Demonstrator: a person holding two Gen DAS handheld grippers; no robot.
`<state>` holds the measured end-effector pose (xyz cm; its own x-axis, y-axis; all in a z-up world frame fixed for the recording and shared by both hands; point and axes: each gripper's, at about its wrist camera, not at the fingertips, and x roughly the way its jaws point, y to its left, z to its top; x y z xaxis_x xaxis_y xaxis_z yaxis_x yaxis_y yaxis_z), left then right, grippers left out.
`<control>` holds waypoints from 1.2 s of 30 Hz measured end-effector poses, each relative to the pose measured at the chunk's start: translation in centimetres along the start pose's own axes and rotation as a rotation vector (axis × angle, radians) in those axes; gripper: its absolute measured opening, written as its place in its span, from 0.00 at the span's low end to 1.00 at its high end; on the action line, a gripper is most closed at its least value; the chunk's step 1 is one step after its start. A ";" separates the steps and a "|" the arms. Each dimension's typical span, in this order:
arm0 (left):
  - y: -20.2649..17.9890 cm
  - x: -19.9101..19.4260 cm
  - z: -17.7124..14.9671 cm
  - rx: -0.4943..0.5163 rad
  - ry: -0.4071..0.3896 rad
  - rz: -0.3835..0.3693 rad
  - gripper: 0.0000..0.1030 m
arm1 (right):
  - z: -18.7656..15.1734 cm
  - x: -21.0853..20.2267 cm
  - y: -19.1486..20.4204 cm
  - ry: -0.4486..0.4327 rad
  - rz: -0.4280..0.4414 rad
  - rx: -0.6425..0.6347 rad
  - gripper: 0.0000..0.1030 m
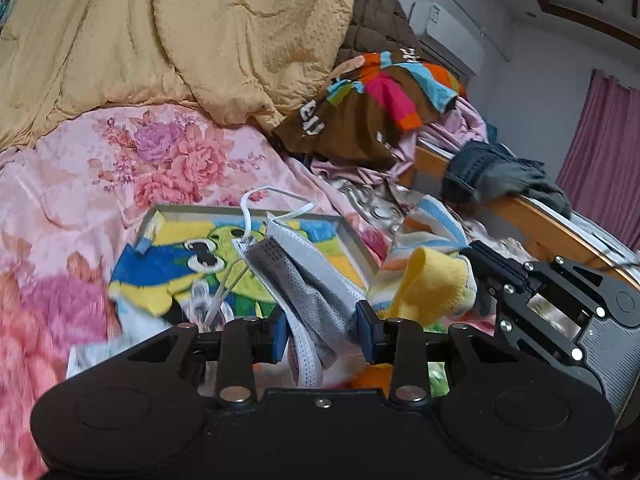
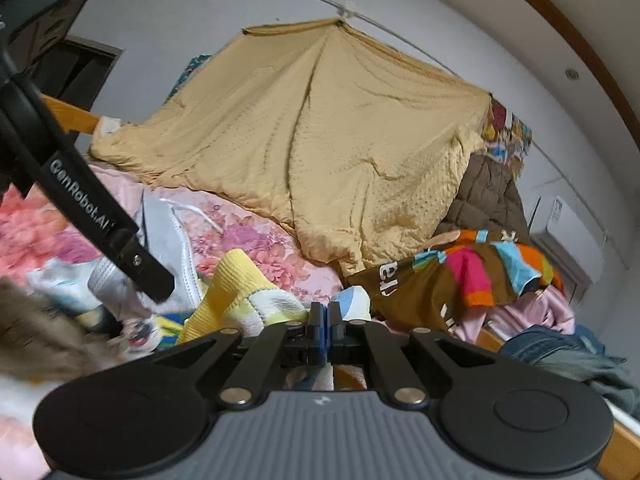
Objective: Organize soft objects
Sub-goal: 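Carry the mask and towel with both tools over the cartoon tray, then open both tools to drop the mask and towel into the tray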
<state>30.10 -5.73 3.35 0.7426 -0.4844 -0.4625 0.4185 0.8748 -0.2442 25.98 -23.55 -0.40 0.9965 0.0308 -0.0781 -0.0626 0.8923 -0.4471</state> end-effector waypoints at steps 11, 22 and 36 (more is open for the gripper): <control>3.8 12.3 2.8 -0.079 0.073 0.028 0.36 | -3.4 9.8 -0.8 0.199 0.063 0.163 0.01; 6.4 18.5 1.5 -0.183 0.200 0.080 0.36 | -6.0 13.3 -4.0 0.411 0.161 0.474 0.02; 4.8 18.8 1.6 -0.130 0.271 0.165 0.53 | -6.8 13.3 -5.6 0.447 0.140 0.559 0.43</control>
<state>46.94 -10.64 -5.14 0.6213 -0.3301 -0.7106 0.2208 0.9439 -0.2455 39.24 -31.16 -4.99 0.8556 0.0816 -0.5111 -0.0311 0.9938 0.1066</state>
